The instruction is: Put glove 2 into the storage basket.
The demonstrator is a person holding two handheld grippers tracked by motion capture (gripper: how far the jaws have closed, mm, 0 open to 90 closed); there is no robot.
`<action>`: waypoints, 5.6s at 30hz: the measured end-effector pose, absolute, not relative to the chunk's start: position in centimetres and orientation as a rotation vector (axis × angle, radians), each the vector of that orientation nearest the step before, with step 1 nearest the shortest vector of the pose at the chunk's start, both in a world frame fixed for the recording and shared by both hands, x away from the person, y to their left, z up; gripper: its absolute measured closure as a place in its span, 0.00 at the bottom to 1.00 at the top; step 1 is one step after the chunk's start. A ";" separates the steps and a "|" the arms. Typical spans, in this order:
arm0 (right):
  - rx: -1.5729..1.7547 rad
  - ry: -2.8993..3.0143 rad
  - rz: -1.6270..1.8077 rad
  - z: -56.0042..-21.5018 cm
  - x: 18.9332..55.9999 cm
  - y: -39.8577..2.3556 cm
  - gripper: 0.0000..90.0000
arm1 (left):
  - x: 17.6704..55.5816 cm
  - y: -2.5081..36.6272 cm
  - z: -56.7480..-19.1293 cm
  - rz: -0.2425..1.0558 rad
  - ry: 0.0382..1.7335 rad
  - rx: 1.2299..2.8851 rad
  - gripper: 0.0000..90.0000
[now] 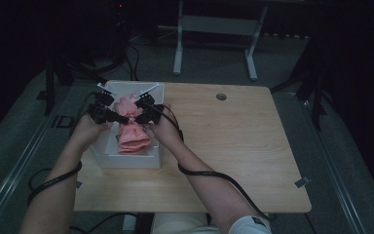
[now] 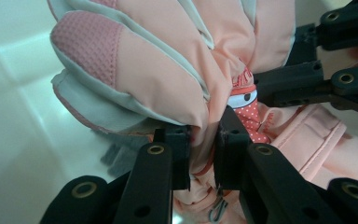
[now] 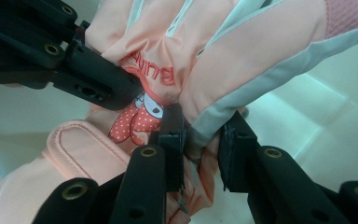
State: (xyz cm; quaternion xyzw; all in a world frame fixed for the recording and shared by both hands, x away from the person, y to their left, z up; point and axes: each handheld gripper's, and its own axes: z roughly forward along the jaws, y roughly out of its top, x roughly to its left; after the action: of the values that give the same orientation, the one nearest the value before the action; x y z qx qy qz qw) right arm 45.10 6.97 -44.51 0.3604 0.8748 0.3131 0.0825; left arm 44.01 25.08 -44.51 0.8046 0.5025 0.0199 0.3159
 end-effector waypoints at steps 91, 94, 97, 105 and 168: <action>1.010 2.456 1.149 -44.3 41.1 -16.8 0.17 | 34.6 4.9 -41.5 0.218 0.726 2.130 0.01; 1.016 2.461 1.142 -45.3 40.7 -17.6 0.17 | 33.8 3.4 -42.3 0.219 0.671 2.167 0.01; 1.021 2.463 1.137 -46.1 40.3 -18.1 0.17 | 33.2 2.4 -43.2 0.207 0.641 2.182 0.01; 1.017 2.472 1.115 -48.0 39.6 -19.1 0.17 | 32.3 1.0 -45.1 0.193 0.595 2.199 0.01; 1.191 2.212 1.009 -56.4 36.7 -30.0 0.15 | 31.6 1.5 -55.8 0.139 0.651 2.166 0.01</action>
State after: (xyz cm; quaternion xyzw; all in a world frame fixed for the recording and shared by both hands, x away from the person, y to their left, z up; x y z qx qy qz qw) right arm 36.65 -29.98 -56.38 0.4295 0.7979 0.3639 0.2155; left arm 31.63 1.47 -55.84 0.8658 0.2602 0.0556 0.4238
